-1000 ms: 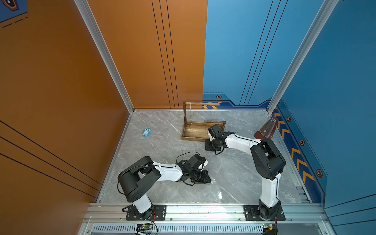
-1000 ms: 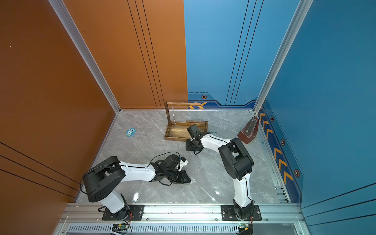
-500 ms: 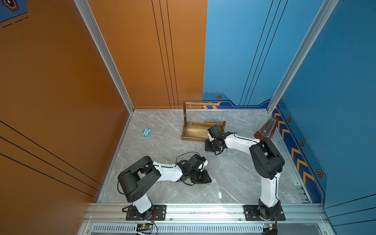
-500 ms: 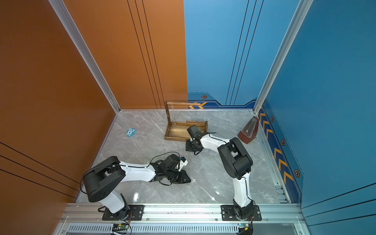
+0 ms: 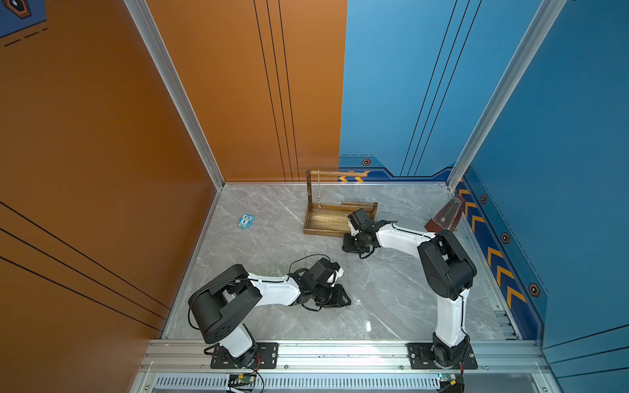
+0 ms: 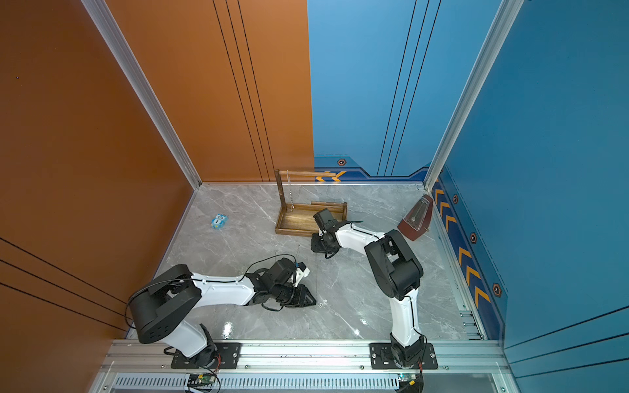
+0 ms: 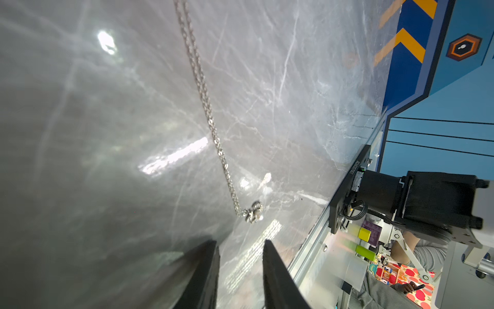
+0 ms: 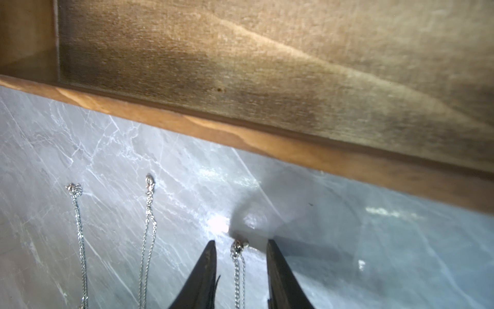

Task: Take the necklace off the jewelry display stand
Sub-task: Place the necklace at the center of the board.

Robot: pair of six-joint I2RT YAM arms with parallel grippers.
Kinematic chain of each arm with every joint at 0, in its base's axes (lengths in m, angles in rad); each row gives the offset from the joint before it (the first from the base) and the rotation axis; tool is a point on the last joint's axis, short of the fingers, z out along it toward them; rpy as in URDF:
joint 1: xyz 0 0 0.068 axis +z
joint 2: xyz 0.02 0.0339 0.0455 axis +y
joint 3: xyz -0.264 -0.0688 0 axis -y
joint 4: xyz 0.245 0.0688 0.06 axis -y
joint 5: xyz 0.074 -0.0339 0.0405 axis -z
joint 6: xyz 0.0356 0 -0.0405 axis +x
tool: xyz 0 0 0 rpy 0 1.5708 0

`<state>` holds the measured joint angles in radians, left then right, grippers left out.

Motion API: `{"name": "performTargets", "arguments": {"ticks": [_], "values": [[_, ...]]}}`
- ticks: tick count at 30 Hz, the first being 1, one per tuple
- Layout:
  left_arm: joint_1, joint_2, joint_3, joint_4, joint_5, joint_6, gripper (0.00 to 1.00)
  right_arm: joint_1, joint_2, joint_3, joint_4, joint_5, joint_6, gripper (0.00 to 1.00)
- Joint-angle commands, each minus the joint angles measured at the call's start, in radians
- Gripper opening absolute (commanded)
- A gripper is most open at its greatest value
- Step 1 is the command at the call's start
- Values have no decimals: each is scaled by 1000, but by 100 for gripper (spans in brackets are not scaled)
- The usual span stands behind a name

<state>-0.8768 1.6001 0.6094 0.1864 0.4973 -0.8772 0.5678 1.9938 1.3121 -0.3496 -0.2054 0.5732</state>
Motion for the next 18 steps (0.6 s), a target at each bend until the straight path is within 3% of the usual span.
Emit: {"name": "performTargets", "arguments": {"ticks": [1,6,18], "values": [[12,-18,-23,-58,-35,9,34,-10,13,18,-17,18,-3,37],[15,-27,-25,-58,-37,10,39,-14,7,26,-18,14,0,47],[16,-75,-23,-58,-43,17,52,-19,-93,12,12,-16,14,57]]}}
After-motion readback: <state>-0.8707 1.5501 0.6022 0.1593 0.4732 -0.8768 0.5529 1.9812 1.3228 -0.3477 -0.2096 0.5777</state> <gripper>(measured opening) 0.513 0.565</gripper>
